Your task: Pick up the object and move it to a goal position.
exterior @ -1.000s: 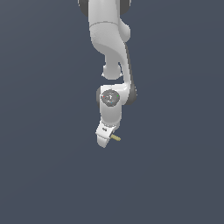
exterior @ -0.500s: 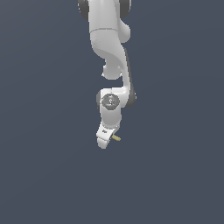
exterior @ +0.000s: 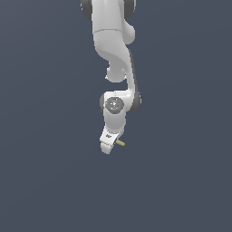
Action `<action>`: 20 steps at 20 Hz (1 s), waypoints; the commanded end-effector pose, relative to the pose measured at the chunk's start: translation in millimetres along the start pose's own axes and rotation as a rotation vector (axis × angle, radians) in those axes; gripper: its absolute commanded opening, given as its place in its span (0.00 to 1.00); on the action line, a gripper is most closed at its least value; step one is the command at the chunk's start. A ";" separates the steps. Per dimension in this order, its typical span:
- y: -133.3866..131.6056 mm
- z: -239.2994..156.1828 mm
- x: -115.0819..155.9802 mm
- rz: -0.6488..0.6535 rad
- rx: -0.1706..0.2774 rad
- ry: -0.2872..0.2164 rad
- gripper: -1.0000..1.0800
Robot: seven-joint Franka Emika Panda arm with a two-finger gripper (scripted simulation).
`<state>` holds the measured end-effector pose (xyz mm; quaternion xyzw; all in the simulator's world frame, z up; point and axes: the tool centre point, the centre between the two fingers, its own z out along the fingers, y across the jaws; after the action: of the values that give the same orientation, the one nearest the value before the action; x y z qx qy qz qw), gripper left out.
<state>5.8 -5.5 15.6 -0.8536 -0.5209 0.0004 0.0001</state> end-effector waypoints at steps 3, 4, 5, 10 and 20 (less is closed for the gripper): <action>-0.8 -9.7 2.7 0.000 -0.001 0.000 0.00; -1.2 -13.6 3.8 0.000 -0.001 0.000 0.00; -1.7 -18.2 5.1 0.000 -0.001 0.000 0.00; -5.2 -50.9 14.4 -0.001 -0.001 0.000 0.00; -16.0 -156.1 44.9 -0.002 -0.001 0.000 0.00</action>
<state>11.9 36.3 153.6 -0.8532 -0.5216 0.0003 -0.0003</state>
